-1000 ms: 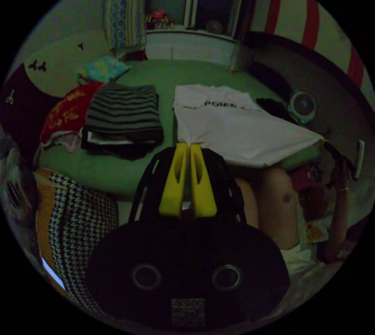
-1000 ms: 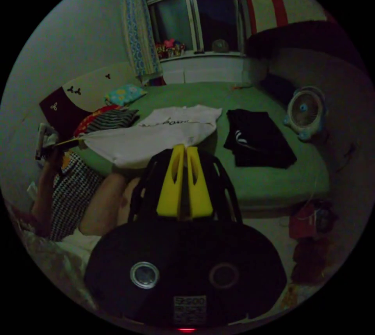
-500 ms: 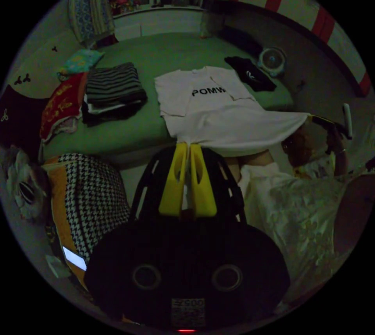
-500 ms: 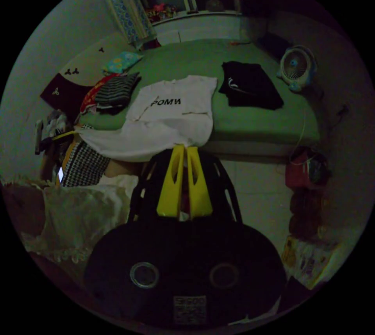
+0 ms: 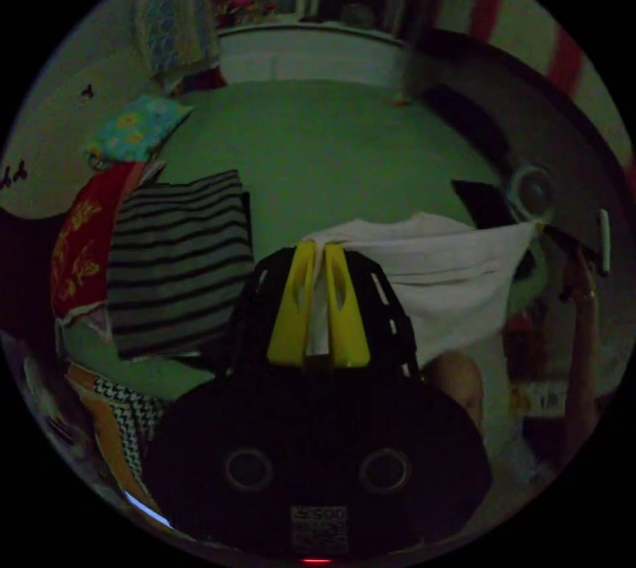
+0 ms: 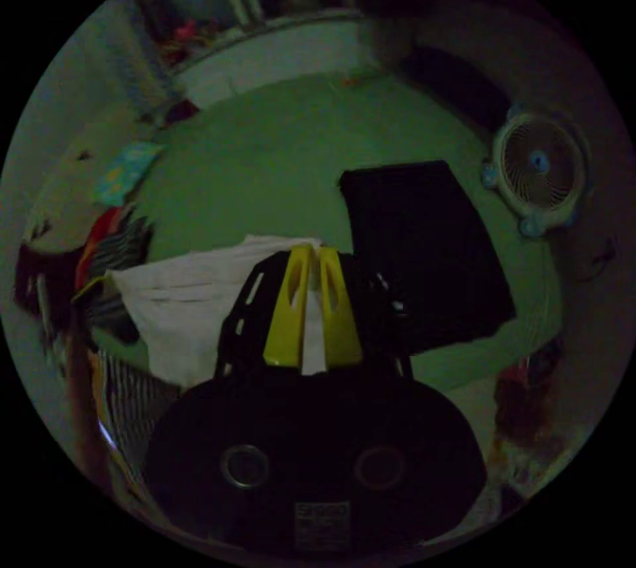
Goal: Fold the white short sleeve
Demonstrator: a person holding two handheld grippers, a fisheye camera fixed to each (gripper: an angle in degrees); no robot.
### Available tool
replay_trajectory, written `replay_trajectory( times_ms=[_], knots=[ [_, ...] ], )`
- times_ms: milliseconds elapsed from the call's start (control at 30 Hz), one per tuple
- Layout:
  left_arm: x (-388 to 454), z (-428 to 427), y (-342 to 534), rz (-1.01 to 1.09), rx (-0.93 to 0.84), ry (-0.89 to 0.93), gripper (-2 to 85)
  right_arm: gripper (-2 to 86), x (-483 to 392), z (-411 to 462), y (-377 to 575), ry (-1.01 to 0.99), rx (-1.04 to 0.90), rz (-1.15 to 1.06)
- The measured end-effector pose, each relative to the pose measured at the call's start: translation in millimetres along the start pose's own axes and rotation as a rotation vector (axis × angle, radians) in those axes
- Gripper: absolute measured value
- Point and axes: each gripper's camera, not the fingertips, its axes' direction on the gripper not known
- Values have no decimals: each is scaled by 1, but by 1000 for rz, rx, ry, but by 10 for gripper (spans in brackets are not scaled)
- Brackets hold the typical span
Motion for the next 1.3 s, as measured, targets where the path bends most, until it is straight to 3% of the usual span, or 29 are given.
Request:
replay_trajectory(
  times_ms=[67, 267, 467, 567, 700, 767, 833, 1033, 1133, 1300],
  knots=[
    [-8, 38, -19, -78, -85, -52, 95, 12, -3, 27, -13, 3, -25, 13],
    [-24, 88, -13, -51, -106, 112, 131, 120, -7, 40, 37, -15, 2, -307],
    [-17, 118, 39, 20, -189, 229, 149, 147, 17, 68, 94, -76, -117, -264],
    [-9, 141, 51, -2, -230, 273, 154, 142, 19, 88, 97, -110, -130, -191],
    [11, 168, 47, -15, -238, 166, 136, 120, 8, 105, 84, -8, -113, -142],
    [20, 172, 40, -12, -256, 117, 82, 31, -3, 98, 74, 3, -119, -187],
    [27, 163, 31, -4, -221, 129, 38, -3, -5, 83, 70, -35, -84, -205],
    [23, 153, 25, -52, -182, 199, 30, -9, 16, 86, 68, -224, -134, -124],
    [27, 179, 30, -95, -257, 155, 41, -1, 18, 105, 67, -186, -180, -128],
    [50, 165, 34, -99, -143, 62, 41, -9, 5, 62, 45, -183, 62, -229]
  ],
)
